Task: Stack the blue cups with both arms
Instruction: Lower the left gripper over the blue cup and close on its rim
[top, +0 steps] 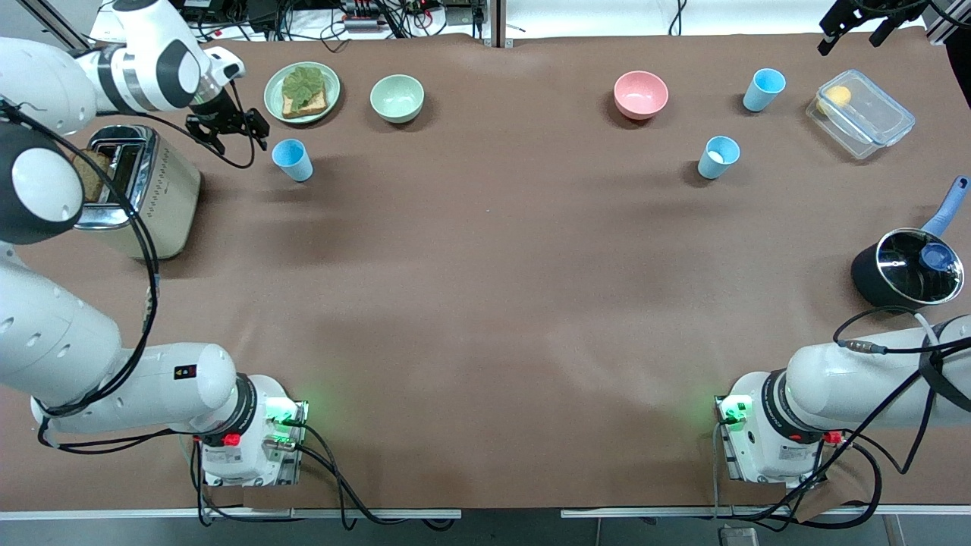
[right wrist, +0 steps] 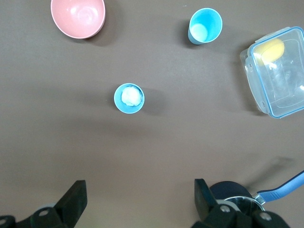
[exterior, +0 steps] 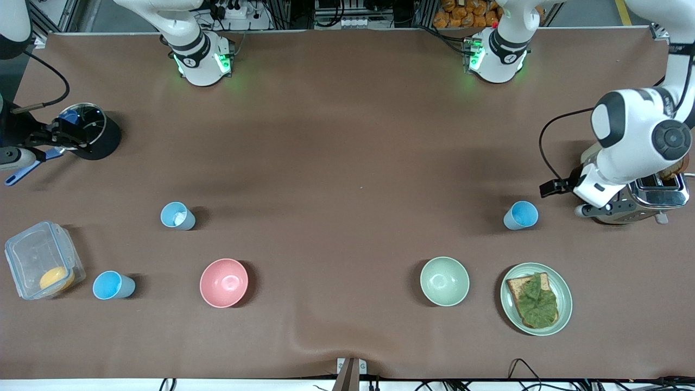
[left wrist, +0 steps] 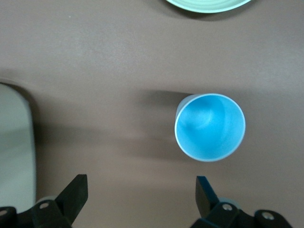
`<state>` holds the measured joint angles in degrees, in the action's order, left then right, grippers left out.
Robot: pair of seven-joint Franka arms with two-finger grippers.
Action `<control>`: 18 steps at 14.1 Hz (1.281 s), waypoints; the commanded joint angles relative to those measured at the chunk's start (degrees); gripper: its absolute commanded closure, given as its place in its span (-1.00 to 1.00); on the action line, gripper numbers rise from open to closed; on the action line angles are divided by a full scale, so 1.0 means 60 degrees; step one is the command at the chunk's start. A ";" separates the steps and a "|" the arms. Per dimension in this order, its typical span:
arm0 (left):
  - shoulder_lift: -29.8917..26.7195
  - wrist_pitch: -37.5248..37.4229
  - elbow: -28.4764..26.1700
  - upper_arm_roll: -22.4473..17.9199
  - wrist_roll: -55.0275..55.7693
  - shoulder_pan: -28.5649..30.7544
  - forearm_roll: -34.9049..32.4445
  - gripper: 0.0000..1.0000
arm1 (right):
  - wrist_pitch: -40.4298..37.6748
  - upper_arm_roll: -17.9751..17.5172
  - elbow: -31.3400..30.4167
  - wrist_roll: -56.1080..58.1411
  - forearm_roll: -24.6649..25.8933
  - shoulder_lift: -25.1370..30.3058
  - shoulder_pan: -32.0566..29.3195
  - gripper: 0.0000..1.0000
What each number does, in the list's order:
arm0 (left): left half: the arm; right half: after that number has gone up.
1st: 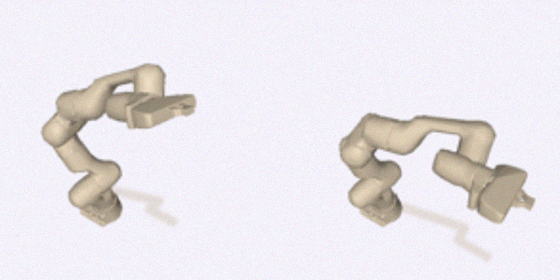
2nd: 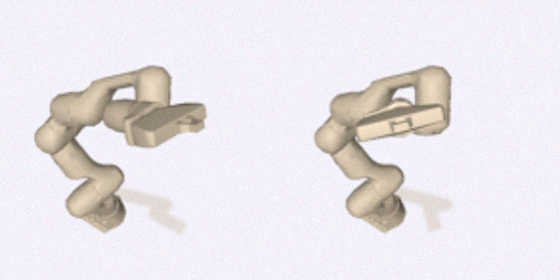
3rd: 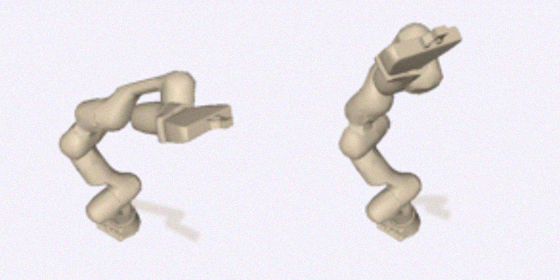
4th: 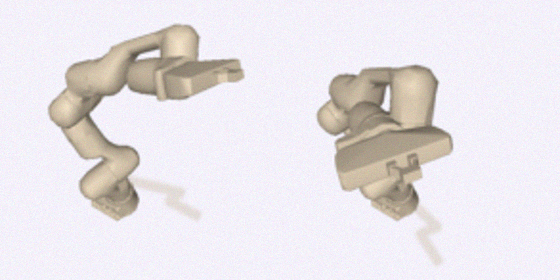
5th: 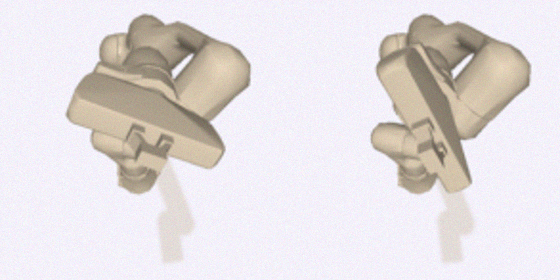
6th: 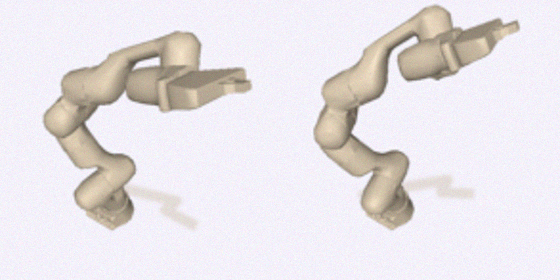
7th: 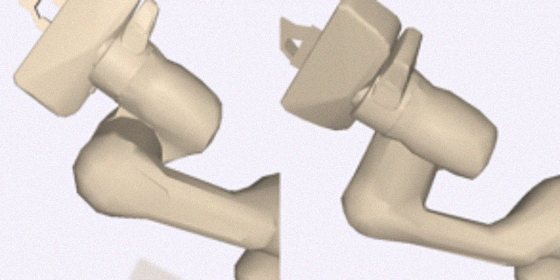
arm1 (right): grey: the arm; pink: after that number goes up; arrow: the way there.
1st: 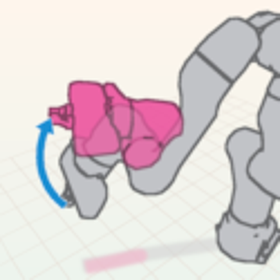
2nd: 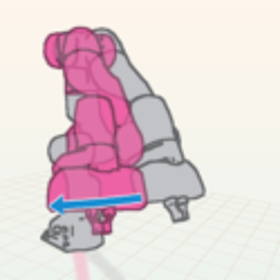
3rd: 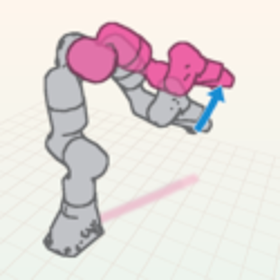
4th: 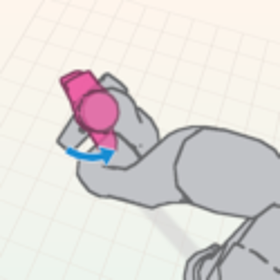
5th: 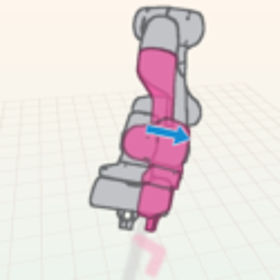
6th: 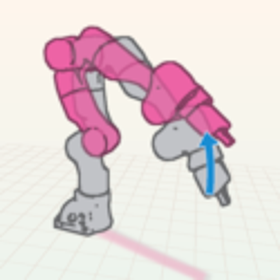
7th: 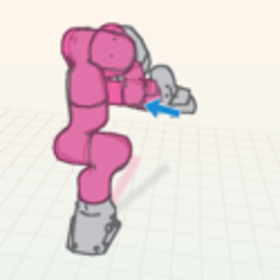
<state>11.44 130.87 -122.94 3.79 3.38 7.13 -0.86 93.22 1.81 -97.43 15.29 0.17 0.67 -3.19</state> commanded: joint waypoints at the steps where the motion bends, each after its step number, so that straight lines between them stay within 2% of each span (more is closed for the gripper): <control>1: 0.0421 0.0409 0.0244 0.0043 -0.0211 0.0115 -0.0062 -1.00 | -0.0010 -0.0111 -0.0197 -0.0073 -0.0102 0.0210 -0.0186 -1.00; 8: 0.1989 0.0557 0.1548 0.0101 -0.0109 -0.0075 -0.0062 -1.00 | -0.0010 -0.0111 -0.0183 -0.0073 -0.0175 0.0181 -0.0201 -1.00; 18: 0.2575 0.0557 0.1578 0.0131 -0.0021 -0.0236 -0.0062 -1.00 | -0.0010 -0.0111 -0.0197 -0.0073 -0.0175 0.0181 -0.0201 -1.00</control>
<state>25.75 134.20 -114.34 4.54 3.38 6.06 -0.89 93.12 1.86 -97.50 15.29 0.06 0.67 -3.20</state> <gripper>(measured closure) 0.000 0.000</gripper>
